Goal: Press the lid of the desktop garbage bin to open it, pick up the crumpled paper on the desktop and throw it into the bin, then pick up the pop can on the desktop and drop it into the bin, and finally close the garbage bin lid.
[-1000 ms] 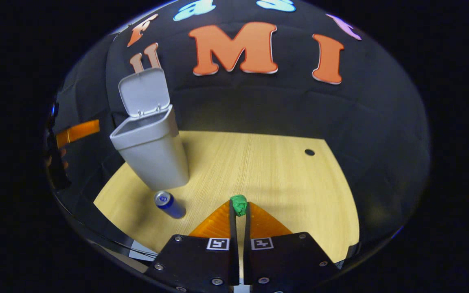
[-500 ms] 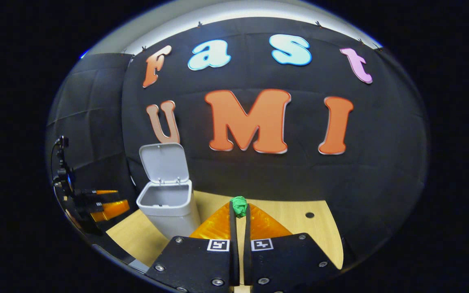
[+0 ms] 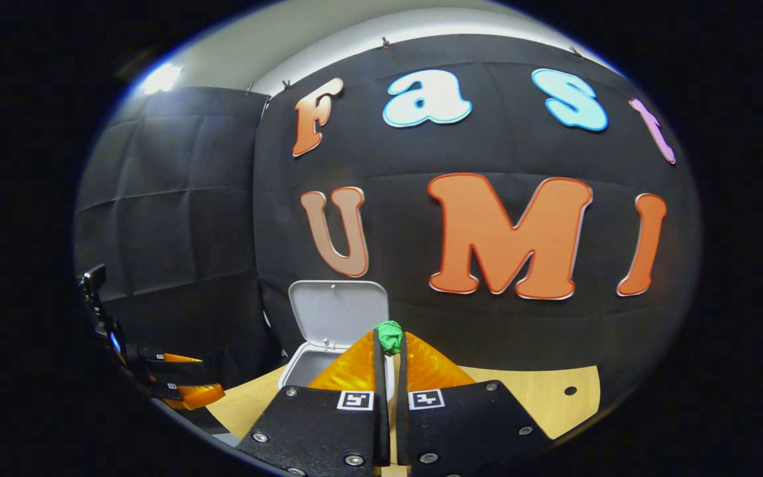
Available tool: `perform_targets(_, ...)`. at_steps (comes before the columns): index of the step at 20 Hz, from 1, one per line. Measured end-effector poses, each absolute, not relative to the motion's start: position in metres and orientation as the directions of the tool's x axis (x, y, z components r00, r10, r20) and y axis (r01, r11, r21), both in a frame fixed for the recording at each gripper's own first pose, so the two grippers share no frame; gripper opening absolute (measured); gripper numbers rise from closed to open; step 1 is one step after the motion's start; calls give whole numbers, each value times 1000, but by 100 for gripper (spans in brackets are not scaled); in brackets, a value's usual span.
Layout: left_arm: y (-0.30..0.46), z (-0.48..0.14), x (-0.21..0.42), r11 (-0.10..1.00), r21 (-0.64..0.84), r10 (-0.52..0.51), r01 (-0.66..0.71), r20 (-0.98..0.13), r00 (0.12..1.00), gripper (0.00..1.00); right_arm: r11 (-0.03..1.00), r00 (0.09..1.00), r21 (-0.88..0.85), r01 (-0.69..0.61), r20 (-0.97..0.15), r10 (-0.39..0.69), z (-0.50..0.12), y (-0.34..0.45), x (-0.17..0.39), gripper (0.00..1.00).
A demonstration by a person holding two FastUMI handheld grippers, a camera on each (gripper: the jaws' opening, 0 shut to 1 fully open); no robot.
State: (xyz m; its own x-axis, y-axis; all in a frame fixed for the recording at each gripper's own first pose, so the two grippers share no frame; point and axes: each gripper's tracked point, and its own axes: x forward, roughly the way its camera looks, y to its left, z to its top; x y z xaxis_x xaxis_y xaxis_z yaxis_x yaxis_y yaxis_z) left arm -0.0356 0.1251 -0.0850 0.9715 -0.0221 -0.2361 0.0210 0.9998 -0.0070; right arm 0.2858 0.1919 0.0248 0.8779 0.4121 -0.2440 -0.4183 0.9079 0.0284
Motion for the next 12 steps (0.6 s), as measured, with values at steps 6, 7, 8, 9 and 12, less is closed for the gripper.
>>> perform_targets(6, 189, -85, -61, 994, 12, 108, -108, -236, 966, 93, 882, 826, 46, -470, -330, 457, -26, 265, 326, 4)
perform_targets(7, 197, -85, -65, 992, 15, 127, -127, -236, 964, 93, 880, 817, 50, -473, -348, 459, -34, 272, 328, 4)
perform_targets(8, 205, -86, -68, 989, 20, 147, -146, -236, 961, 93, 879, 813, 48, -474, -360, 458, -40, 276, 329, 4)
perform_targets(9, 212, -88, -71, 986, 23, 164, -163, -238, 957, 93, 881, 810, 41, -472, -373, 452, -46, 282, 335, 4)
perform_targets(12, 223, -92, -80, 980, 15, 195, -197, -253, 948, 93, 880, 800, 30, -475, -402, 446, -61, 293, 340, 7)
